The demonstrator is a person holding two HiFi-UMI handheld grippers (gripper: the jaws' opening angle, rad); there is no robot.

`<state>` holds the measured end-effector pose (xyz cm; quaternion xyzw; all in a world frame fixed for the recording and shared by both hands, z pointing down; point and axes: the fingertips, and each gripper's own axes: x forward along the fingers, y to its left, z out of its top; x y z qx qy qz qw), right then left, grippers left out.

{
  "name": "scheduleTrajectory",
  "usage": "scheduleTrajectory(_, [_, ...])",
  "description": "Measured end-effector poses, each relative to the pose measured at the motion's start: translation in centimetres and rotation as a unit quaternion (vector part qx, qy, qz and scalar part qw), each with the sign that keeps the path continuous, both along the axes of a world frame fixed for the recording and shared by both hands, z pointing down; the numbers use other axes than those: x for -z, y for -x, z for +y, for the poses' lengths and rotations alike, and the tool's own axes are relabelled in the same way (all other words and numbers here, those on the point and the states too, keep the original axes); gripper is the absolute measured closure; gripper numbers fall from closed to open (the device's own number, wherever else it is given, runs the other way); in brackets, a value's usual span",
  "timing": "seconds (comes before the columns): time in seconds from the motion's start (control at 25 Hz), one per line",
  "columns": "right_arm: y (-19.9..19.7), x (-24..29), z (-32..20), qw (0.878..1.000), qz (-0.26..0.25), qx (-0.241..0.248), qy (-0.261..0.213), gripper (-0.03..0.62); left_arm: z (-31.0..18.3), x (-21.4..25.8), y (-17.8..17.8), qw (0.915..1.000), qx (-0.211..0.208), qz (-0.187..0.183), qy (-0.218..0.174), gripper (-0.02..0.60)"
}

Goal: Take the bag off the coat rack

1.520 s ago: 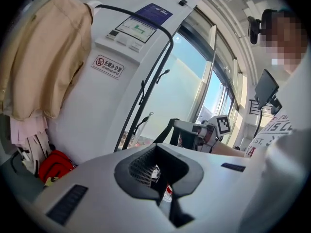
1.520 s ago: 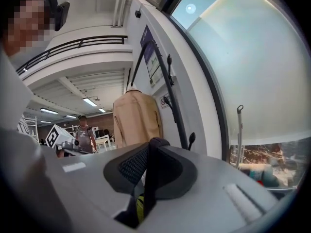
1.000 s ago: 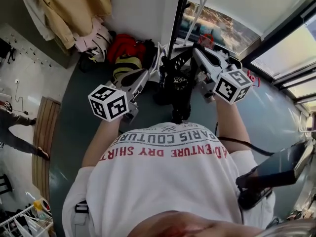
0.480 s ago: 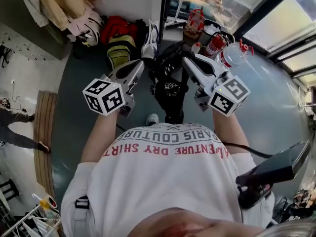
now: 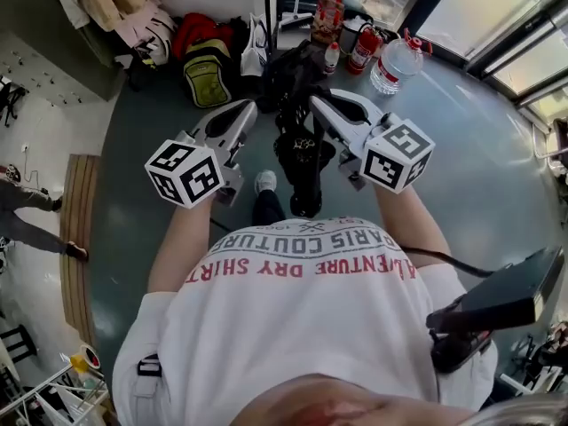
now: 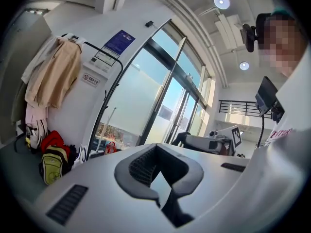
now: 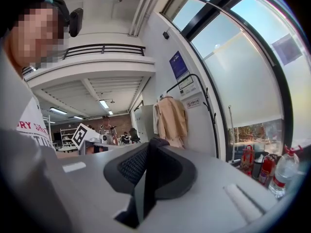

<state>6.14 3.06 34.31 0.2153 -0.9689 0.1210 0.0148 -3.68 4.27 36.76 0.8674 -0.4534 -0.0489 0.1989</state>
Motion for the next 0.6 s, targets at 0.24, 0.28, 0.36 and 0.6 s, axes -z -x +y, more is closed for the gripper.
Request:
scheduleTrajectory(0.24, [-3.7,0.5,8.6,1.0,0.015,-0.002,0.019,0.56,9.9,1.8,-4.3,0.9999,-0.013,-0.01,0.005,0.581])
scheduleTrajectory(0.28, [-4.2,0.6,9.8,1.0,0.015,-0.004,0.023,0.56,11.0,2.2,-4.8,0.9998,-0.017,-0.011,0.005,0.581])
scheduleTrajectory(0.36, [-5.1,1.0,12.0,1.0,0.012,-0.009,0.027,0.56,12.9,2.8,-5.7,0.9996,-0.025,-0.013,0.004,0.58])
scheduleTrajectory(0.6, [-6.9,2.9,18.0,1.0,0.001,-0.014,0.023,0.56,16.9,4.2,-7.6,0.9987,-0.048,-0.017,0.0,0.581])
